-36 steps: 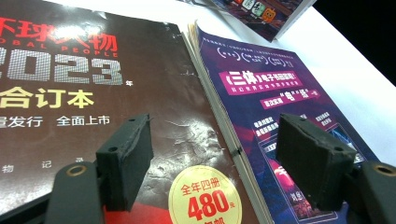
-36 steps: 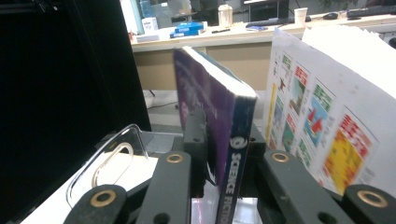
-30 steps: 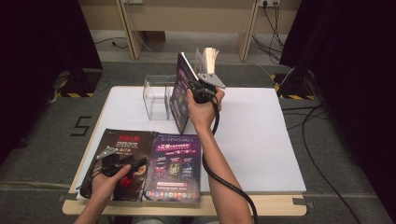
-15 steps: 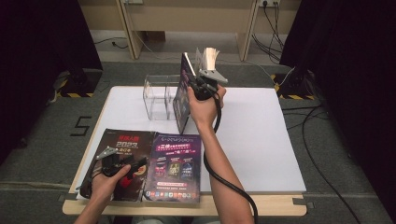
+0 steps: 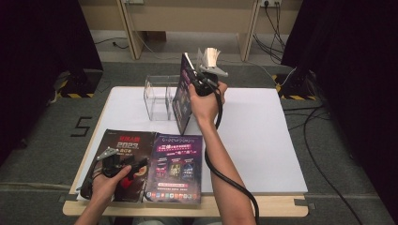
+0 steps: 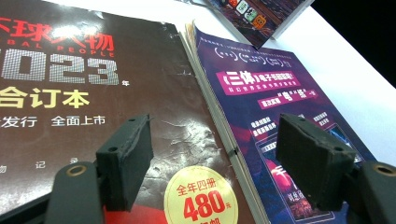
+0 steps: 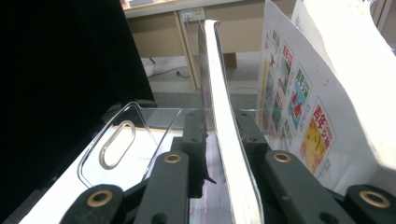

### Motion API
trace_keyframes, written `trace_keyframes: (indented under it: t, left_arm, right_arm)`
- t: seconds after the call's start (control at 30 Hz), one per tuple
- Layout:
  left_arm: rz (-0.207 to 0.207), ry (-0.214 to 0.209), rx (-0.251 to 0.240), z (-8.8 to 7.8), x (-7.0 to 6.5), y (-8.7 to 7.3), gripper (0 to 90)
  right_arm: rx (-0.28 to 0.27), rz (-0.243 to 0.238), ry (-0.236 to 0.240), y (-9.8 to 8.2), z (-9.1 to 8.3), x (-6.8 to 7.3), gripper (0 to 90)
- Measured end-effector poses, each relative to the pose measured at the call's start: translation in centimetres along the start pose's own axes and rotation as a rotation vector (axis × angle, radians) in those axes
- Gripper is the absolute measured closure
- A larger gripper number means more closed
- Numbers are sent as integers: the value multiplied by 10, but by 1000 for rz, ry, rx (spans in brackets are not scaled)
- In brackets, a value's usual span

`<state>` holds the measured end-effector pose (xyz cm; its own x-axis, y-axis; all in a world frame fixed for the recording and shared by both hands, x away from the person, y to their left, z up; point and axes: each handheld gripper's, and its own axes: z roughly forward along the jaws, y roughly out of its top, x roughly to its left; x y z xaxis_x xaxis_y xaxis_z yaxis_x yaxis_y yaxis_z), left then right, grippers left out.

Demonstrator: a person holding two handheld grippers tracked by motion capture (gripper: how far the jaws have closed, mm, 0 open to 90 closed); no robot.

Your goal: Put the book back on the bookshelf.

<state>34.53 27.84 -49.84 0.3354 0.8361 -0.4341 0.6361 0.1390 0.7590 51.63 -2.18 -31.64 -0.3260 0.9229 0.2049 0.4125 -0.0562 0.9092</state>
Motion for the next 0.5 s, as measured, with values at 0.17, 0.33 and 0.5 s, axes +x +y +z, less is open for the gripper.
trace_keyframes:
  t: [0.17, 0.33, 0.5]
  left_arm:
    - [0, 0, -1, 0, 0, 0, 264]
    - [1, -1, 0, 0, 0, 0, 264]
    - [0, -1, 0, 0, 0, 0, 264]
  right_arm:
    - [26, 2, -11, 2, 1, 0, 818]
    - [40, 2, -25, 4, 1, 1, 834]
    - [15, 6, -20, 1, 2, 4, 839]
